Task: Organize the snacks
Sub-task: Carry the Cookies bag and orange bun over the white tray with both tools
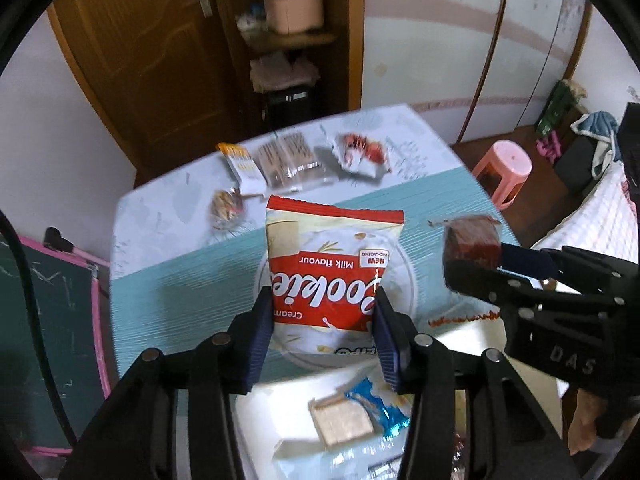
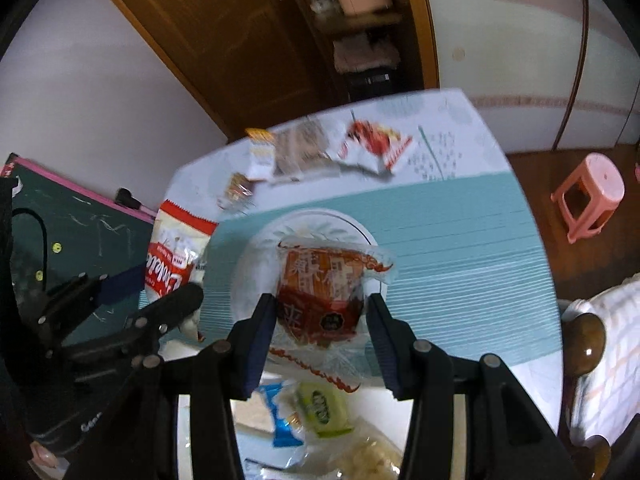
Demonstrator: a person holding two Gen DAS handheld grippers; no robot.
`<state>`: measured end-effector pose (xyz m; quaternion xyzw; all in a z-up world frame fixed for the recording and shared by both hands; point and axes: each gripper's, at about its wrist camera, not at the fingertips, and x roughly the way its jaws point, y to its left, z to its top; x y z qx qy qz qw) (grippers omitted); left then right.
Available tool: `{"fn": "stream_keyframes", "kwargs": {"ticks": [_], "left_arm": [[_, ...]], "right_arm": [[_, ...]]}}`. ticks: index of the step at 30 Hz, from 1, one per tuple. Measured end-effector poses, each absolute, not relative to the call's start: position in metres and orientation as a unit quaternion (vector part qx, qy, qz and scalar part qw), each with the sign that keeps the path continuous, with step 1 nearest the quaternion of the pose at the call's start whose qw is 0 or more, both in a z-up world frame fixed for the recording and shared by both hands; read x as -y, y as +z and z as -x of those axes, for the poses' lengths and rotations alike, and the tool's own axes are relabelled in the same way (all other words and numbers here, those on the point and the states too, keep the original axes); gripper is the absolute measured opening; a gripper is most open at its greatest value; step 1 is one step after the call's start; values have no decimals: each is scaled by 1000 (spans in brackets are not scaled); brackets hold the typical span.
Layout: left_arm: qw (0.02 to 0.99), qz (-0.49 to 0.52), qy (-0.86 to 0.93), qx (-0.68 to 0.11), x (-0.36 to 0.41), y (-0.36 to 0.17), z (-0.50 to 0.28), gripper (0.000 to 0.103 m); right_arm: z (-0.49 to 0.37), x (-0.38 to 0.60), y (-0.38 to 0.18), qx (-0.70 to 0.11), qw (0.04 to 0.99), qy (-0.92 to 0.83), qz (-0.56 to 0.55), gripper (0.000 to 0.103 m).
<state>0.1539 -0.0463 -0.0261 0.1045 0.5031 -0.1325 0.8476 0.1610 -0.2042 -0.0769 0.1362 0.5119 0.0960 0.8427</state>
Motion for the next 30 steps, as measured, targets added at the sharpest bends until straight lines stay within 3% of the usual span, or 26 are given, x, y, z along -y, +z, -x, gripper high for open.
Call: {"fn": "stream_keyframes", "kwargs": {"ticks": [8,15,30], "left_arm": [[884,-79,-133,-440,20,36,-83,45],[907,-77,-134,-392,11,54,-19,46],[898,-124,-117,-406,32,-14,33,46]], "right_arm": [[-96,192,-12,-447,880,115,-114,47],[-37,187,12,-408,898,132,-101,47],[12,180,-27,-434,890,117,-74,48]]}}
